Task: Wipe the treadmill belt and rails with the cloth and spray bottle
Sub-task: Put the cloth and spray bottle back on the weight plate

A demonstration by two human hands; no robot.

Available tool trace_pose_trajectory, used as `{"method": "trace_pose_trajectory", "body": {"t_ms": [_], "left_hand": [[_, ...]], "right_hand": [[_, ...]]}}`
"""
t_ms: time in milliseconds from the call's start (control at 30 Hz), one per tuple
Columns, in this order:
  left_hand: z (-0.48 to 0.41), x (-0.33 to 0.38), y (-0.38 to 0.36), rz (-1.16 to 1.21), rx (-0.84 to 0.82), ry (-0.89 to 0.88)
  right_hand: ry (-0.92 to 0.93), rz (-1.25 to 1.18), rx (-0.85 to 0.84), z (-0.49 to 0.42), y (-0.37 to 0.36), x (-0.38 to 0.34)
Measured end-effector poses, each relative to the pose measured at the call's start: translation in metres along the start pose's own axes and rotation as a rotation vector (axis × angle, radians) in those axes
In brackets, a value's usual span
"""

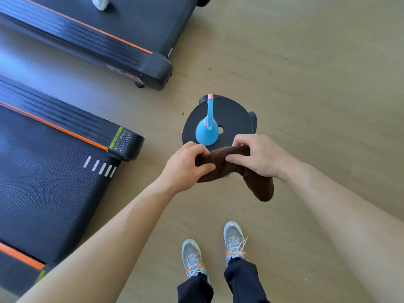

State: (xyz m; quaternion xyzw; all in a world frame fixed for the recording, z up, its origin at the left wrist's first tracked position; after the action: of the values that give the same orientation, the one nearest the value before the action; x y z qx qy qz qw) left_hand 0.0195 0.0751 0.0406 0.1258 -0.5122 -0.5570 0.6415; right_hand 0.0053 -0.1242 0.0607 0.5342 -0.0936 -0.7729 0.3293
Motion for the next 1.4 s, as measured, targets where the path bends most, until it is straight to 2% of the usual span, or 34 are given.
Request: {"method": "trace_pose_trajectory", "body": {"t_ms": [133, 267, 367, 467, 533, 667, 800, 967, 1100, 1233, 1300, 1400], "left_hand": [[0.008, 0.006, 0.015, 0.083, 0.130, 0.040], [0.014, 0.017, 0.024, 0.023, 0.118, 0.025], [0.013, 0.023, 0.026, -0.001, 0.088, 0.030], [0.013, 0.016, 0.030, -0.035, 0.086, 0.064], [0.013, 0.006, 0.033, -0.034, 0.088, 0.100], [0.015, -0.012, 0.031, -0.023, 0.067, 0.165], [0.011, -0.030, 0.032, 0.026, 0.102, 0.227], [0.008, -0.047, 0.030, 0.027, 0.089, 0.274], [0.009, -0.055, 0.025, 0.035, 0.074, 0.354], [0.013, -0.042, 0.006, 0.174, 0.006, 0.445], [0.016, -0.021, -0.011, 0.238, -0.042, 0.426], [0.014, 0.015, -0.037, 0.325, -0.084, 0.350]], "right_hand": [[-0.089, 0.123, -0.087, 0.010, 0.011, 0.005], [-0.087, 0.434, -0.215, 0.018, 0.016, 0.023], [-0.060, 0.552, -0.197, 0.019, 0.014, 0.034], [-0.121, 0.601, -0.173, 0.019, 0.018, 0.050], [-0.160, 0.556, -0.181, 0.022, 0.019, 0.063], [-0.115, 0.429, -0.187, 0.031, 0.008, 0.068], [-0.224, 0.101, -0.149, 0.041, 0.007, 0.069], [-0.281, -0.005, -0.159, 0.041, 0.012, 0.080], [-0.314, -0.134, -0.052, 0.035, 0.016, 0.086], [-0.362, -0.314, 0.157, 0.033, 0.013, 0.081], [-0.378, -0.382, 0.230, 0.031, -0.001, 0.071], [-0.327, -0.356, 0.270, 0.026, -0.028, 0.050]]}}
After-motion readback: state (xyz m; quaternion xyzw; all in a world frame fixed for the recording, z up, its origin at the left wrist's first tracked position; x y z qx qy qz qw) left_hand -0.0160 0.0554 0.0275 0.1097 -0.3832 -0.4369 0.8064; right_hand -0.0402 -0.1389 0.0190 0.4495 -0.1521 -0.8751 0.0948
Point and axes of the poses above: each hand's wrist, its own z-axis away from the middle knuckle, its own y-axis out of the back of the hand, x = y × z, the point moved 5 cm from there along -z, towards the middle knuckle, and after that the axes turned 10 degrees about -z, right-handed, at the moved point
